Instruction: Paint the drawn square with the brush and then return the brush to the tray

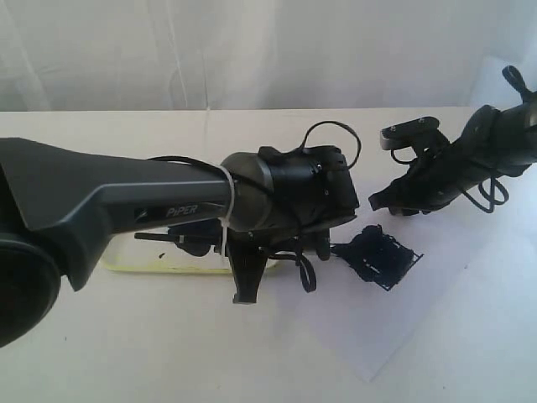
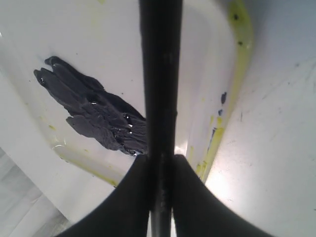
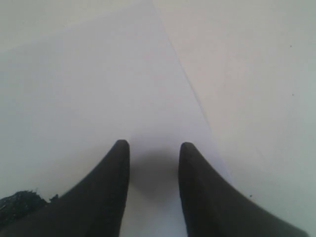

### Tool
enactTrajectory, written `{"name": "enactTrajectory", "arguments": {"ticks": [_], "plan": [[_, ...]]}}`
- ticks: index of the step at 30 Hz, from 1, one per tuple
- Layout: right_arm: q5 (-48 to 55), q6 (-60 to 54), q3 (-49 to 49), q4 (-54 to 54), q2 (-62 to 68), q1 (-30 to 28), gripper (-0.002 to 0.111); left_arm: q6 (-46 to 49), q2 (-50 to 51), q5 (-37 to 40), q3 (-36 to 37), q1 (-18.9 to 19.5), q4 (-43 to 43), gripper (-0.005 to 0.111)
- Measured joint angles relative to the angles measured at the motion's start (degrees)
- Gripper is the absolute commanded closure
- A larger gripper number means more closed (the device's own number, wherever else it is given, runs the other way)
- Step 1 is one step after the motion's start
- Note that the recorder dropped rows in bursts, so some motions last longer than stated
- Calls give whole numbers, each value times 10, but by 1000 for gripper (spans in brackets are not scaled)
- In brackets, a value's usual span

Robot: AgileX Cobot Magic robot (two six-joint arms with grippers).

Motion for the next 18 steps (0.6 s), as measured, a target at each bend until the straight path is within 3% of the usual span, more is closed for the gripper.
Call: {"name": "enactTrajectory", "arguments": {"ticks": [18], "plan": [[-1, 0, 0, 0, 0, 0, 75, 5, 0, 0, 0, -34, 3, 107]]}}
